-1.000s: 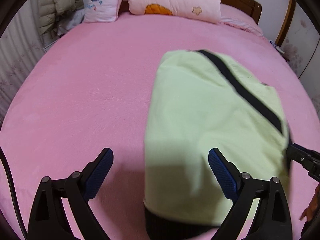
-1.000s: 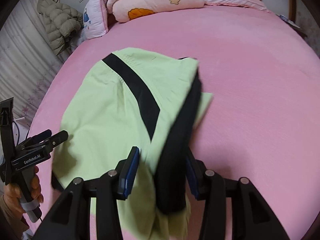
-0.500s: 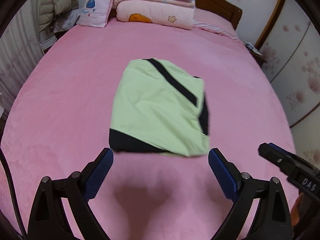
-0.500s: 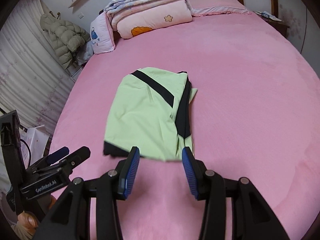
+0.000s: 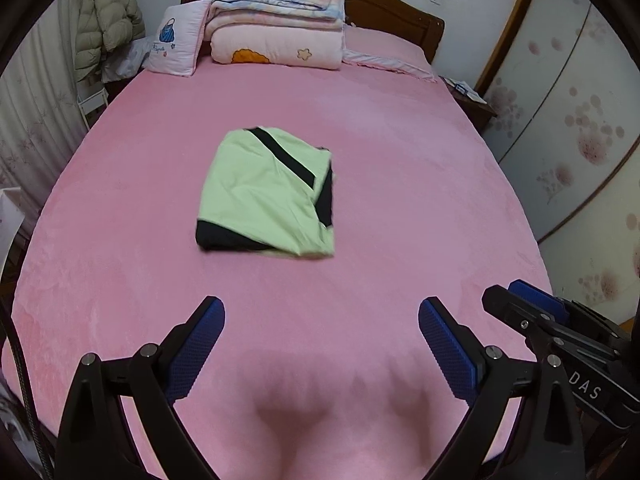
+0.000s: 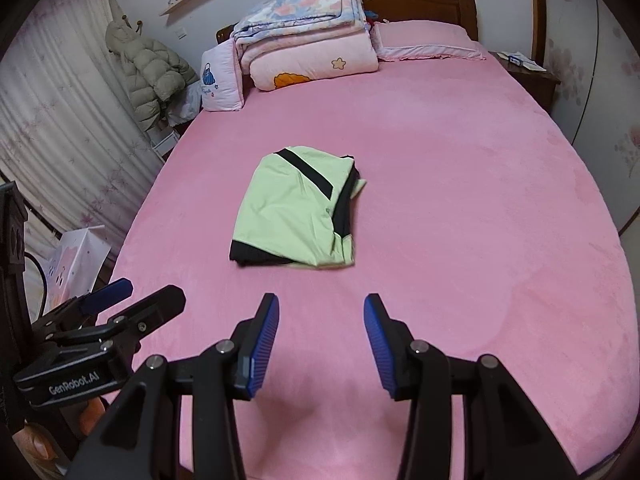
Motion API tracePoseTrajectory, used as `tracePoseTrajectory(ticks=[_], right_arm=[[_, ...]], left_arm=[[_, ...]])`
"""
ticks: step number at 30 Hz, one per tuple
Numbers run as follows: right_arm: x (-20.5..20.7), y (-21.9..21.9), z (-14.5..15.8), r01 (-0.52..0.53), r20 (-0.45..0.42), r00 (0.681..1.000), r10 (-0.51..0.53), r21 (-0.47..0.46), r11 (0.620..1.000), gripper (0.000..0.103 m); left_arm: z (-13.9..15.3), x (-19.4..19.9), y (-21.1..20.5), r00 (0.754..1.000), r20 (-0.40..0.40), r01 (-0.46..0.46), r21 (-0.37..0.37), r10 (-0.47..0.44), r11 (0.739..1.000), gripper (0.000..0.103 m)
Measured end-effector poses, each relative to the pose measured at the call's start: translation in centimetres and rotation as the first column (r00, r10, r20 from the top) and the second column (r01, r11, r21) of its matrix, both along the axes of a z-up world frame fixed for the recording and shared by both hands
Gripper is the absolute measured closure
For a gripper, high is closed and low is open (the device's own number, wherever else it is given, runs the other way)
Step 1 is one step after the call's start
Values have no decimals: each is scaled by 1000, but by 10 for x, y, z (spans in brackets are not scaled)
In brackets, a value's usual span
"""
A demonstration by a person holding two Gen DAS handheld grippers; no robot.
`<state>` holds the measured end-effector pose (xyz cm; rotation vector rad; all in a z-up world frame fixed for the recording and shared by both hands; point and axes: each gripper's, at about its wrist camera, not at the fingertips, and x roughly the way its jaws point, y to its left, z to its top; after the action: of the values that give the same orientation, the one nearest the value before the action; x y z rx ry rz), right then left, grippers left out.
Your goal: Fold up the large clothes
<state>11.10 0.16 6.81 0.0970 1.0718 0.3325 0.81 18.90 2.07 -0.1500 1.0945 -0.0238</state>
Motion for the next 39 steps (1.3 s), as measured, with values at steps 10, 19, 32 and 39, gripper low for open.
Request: tracePoseTrajectory(ticks=[10,19,32,39], right_arm=[[-62,-62,26,55,37,998,-53,-59,997,59],[-97,-101,30,74,12,997,-74,-76,994,59],[-124,-115,45,58,76,996,-51,-85,995,58],[-130,-118,46,39,73,997,-33,-82,996,58]], left_arm=[[24,-66,-63,1000,-21,-7,23,7,1000,5],[42,-111,-97,1000,7,-19,110,18,994,5],[47,-136,-116,1000,4,-23,145,23,989,5],[47,-140,-121,1000,-12,-10,149,12,989,5]])
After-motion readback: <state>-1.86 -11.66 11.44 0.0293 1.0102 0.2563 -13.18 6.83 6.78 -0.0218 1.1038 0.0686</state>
